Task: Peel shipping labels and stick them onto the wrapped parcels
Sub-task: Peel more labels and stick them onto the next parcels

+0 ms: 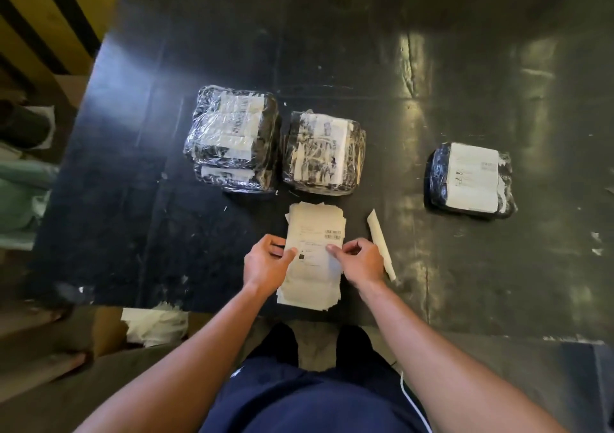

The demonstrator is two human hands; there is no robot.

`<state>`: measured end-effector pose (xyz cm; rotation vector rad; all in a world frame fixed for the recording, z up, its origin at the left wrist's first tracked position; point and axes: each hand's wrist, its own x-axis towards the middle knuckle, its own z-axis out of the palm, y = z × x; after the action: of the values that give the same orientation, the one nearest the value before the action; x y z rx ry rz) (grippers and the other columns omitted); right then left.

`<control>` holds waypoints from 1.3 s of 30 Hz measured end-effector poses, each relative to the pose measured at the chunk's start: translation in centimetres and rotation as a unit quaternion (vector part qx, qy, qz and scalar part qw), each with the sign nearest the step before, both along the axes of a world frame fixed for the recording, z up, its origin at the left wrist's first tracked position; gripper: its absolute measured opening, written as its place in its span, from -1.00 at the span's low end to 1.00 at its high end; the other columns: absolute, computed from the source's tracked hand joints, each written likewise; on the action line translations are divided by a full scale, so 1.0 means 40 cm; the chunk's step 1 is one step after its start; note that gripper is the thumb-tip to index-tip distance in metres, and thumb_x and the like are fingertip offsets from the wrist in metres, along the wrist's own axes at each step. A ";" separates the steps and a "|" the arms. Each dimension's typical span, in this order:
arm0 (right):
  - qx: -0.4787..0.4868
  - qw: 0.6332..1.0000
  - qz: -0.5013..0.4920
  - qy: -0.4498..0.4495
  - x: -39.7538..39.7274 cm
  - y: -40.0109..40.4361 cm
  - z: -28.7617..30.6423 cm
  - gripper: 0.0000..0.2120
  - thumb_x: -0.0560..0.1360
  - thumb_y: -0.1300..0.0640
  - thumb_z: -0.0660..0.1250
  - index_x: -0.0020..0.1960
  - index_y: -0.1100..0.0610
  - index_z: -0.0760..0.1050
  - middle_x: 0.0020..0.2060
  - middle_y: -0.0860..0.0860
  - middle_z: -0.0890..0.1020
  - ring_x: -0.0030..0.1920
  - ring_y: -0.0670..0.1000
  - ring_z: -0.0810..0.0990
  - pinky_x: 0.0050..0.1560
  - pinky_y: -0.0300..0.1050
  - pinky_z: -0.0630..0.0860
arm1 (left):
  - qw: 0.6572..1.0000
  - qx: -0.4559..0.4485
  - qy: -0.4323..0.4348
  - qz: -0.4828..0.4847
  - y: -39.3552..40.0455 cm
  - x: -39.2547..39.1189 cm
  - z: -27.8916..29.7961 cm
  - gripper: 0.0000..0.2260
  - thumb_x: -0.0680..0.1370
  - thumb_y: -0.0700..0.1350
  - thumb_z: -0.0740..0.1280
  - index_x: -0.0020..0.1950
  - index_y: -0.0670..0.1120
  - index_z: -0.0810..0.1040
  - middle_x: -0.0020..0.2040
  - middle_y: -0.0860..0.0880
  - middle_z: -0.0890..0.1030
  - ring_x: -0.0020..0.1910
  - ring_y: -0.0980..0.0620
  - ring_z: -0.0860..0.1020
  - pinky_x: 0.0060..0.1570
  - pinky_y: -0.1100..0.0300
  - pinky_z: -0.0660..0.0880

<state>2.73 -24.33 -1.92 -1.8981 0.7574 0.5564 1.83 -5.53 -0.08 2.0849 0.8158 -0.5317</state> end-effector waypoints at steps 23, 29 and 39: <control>0.227 0.970 -0.048 -0.074 -0.012 -0.116 0.201 -0.94 0.59 0.22 0.44 -0.04 0.18 0.68 0.09 0.00 0.77 0.18 0.07 0.68 0.08 -0.10 0.53 | 0.980 -0.179 -0.078 -0.044 -0.007 0.031 0.177 -0.74 0.65 0.11 0.36 0.27 0.04 0.62 0.15 0.04 0.70 0.13 0.06 0.65 0.16 0.10 0.59; 0.241 0.959 0.032 -0.143 -0.006 -0.073 0.301 -0.95 0.57 0.22 0.47 -0.04 0.22 0.67 0.05 0.01 0.77 0.17 0.04 0.70 0.23 0.00 0.61 | 0.949 -0.282 -0.140 -0.027 -0.009 0.060 0.306 -0.84 0.66 -0.04 0.37 0.17 -0.06 0.67 0.11 0.01 0.75 0.17 0.00 0.70 0.25 -0.12 0.61; 0.296 0.919 0.081 -0.246 0.064 -0.104 0.516 -0.87 0.63 0.27 0.33 0.05 0.30 0.63 -0.13 0.22 0.73 -0.16 0.09 0.61 -0.01 -0.05 0.50 | 0.940 -0.281 -0.190 -0.031 0.034 0.070 0.417 -0.84 0.68 -0.09 0.32 0.14 -0.11 0.65 0.07 -0.04 0.74 0.14 -0.07 0.68 0.27 -0.19 0.59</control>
<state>5.30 -28.49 18.74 -1.4378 0.0767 0.3297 4.65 -4.17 16.62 1.6057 0.3207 -0.3268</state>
